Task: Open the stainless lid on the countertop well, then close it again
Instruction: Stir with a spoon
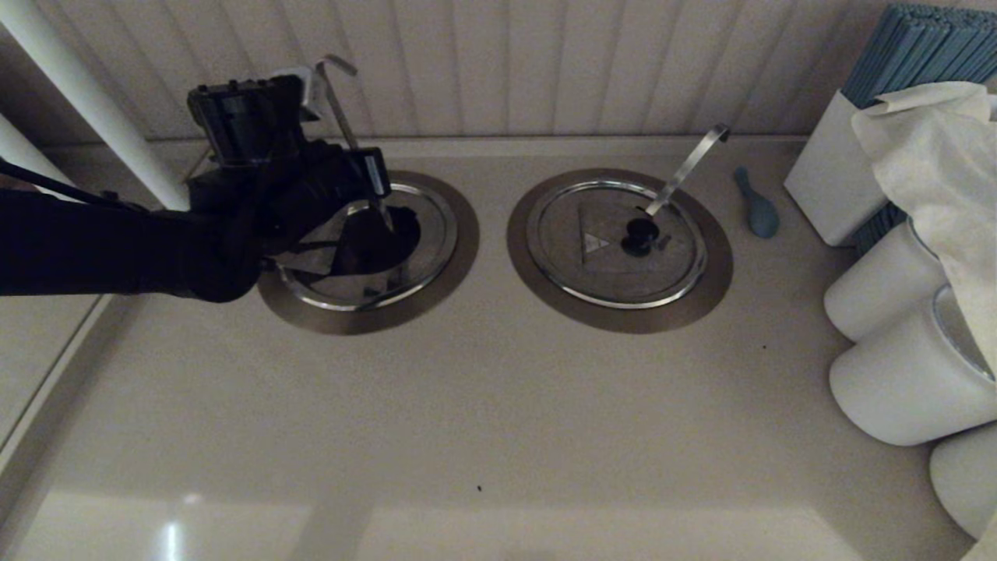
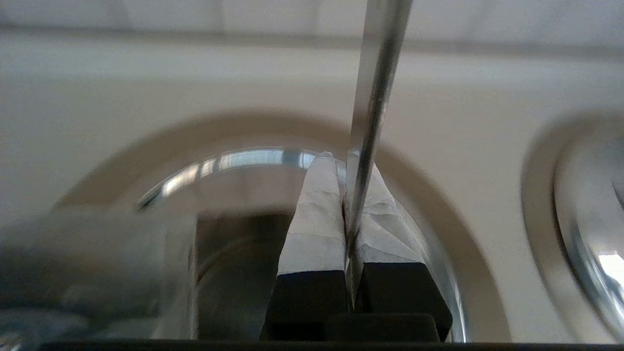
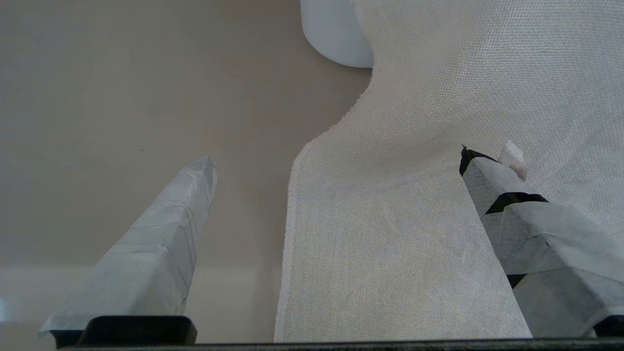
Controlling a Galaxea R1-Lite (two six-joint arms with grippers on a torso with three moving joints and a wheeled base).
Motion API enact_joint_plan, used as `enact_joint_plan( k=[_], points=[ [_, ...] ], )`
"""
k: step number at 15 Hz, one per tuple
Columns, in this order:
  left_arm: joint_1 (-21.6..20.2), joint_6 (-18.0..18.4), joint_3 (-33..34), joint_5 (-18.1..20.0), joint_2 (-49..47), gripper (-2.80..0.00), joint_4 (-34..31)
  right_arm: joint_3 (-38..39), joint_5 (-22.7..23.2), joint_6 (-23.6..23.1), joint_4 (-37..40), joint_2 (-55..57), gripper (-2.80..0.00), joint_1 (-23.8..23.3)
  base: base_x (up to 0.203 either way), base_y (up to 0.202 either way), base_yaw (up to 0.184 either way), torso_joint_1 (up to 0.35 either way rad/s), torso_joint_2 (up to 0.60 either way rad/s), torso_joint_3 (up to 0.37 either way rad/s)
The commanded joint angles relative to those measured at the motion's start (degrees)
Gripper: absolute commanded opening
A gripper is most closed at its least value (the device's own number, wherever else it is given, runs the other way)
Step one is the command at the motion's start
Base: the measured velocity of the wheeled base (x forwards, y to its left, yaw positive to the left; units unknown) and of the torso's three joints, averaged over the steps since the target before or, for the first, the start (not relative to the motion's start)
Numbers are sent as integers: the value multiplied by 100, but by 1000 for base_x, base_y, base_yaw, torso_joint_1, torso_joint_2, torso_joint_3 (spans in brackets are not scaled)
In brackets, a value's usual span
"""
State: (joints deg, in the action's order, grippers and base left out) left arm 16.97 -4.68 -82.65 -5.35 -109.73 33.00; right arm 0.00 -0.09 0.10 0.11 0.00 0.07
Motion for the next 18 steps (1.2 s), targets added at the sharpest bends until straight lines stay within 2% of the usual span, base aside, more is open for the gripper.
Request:
enact_joint_plan(
  k=[1,4,7,8,11,14,18],
  points=[
    [-164,21,182,208,338,-280,-167,0,0,-1,-2,0,0,1,0,0,0,0,0,0],
    [-444,677,158,190,96,-280,-164,0,0,-1,-2,0,0,1,0,0,0,0,0,0],
    [-450,714,-246,-280,-275,-280,-126,0,0,-1,-2,0,0,1,0,0,0,0,0,0],
    [-444,646,-381,-451,-382,-280,-124,0,0,-1,-2,0,0,1,0,0,0,0,0,0],
    [-259,25,-601,-467,-434,-280,-135,0,0,-1,-2,0,0,1,0,0,0,0,0,0],
    [44,-135,-624,-476,-448,-280,-136,0,0,-1,-2,0,0,1,0,0,0,0,0,0],
    [117,-156,-459,-442,-293,-280,-170,0,0,-1,-2,0,0,1,0,0,0,0,0,0]
  ],
)
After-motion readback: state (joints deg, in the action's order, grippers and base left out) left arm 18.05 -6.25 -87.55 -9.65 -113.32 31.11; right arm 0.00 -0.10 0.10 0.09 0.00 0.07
